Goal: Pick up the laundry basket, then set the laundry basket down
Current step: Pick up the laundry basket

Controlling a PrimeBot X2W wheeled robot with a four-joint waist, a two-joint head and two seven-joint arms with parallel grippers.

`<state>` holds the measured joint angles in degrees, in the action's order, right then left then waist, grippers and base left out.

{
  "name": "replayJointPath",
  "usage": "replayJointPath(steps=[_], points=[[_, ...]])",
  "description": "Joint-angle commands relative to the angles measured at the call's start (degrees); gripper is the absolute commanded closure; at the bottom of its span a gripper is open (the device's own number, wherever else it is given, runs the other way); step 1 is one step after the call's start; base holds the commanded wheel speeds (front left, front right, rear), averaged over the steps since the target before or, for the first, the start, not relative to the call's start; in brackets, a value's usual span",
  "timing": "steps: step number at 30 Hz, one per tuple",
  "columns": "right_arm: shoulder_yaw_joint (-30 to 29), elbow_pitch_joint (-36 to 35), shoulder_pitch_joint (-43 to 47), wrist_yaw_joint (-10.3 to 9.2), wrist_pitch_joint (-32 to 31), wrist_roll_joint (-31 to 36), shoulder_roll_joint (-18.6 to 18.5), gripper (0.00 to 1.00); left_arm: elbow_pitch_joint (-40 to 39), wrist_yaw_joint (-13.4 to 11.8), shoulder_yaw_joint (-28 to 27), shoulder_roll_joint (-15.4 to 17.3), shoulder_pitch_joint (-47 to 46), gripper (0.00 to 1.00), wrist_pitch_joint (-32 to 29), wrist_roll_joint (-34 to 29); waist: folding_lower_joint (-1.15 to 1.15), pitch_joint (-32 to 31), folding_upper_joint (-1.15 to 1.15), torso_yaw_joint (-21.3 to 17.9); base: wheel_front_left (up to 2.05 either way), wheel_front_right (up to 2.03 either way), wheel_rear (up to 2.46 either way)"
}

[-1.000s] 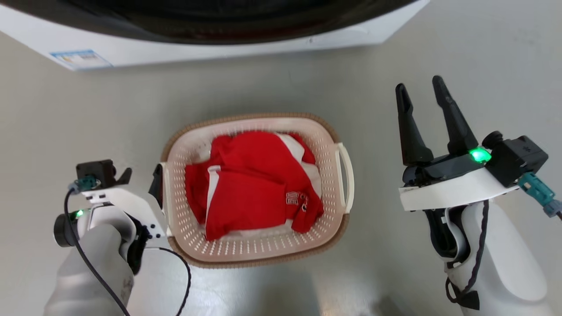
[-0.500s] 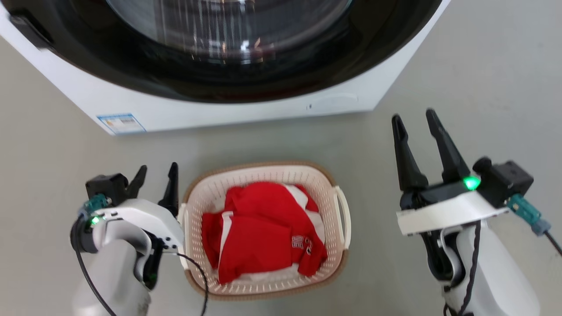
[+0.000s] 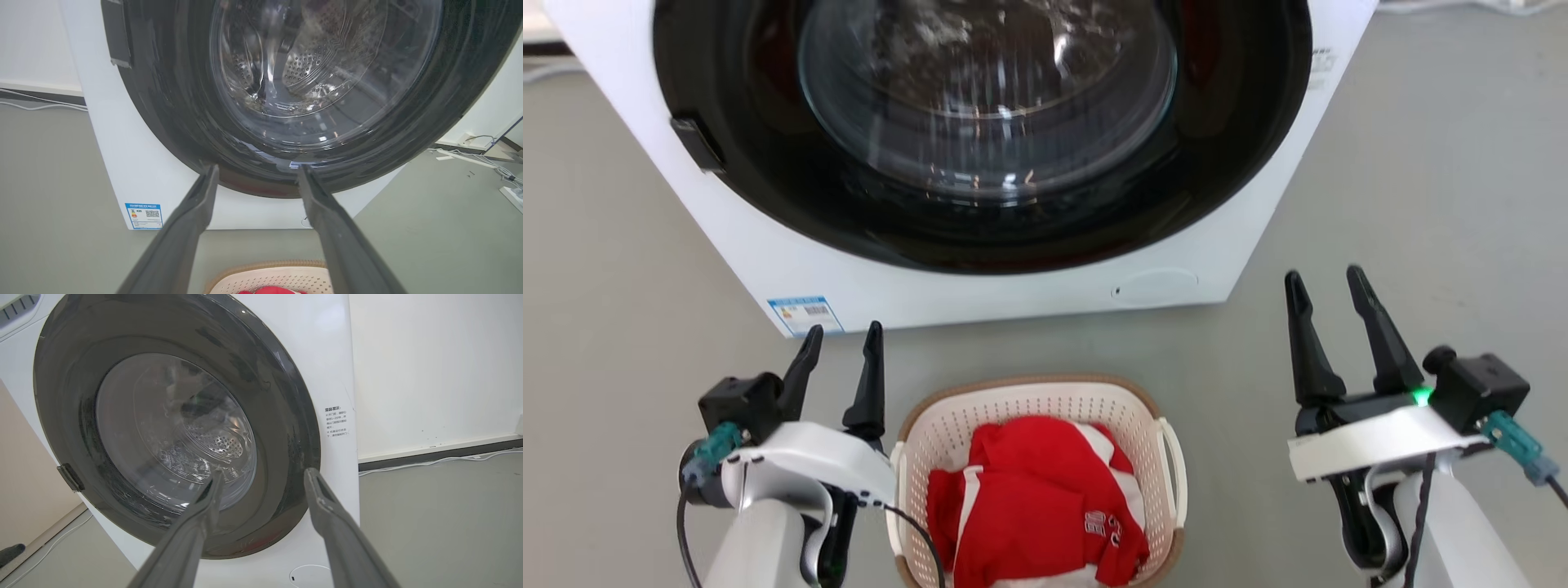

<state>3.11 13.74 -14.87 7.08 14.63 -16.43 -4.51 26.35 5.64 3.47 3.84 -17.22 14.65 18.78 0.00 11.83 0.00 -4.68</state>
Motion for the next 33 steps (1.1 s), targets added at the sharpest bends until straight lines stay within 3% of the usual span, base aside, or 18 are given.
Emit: replayJointPath(steps=[1, 17, 33], points=[[0.57, -1.27, 0.59, 0.41, 0.37, 0.71, 0.23, 0.0, -3.51, 0.46, -2.24, 0.41, 1.06, 0.0, 0.35, -1.44, 0.0, -2.11, 0.0, 0.35, 0.0, 0.0, 0.0], [-2.12, -2.19, 3.5, 0.41, 0.37, 2.51, 0.25, 0.0, -18.61, -2.89, -2.59, -0.91, 10.48, 0.0, 0.35, -5.6, 0.0, -6.93, 0.0, 1.21, 0.0, 0.0, 0.0], [-2.98, -2.37, 4.06, 0.41, 0.37, 2.95, -0.42, 0.0, -20.38, -5.03, -0.54, -0.95, 12.34, 0.0, 0.35, -3.63, 0.0, -7.05, 0.0, 1.57, 0.0, 0.0, 0.0]])
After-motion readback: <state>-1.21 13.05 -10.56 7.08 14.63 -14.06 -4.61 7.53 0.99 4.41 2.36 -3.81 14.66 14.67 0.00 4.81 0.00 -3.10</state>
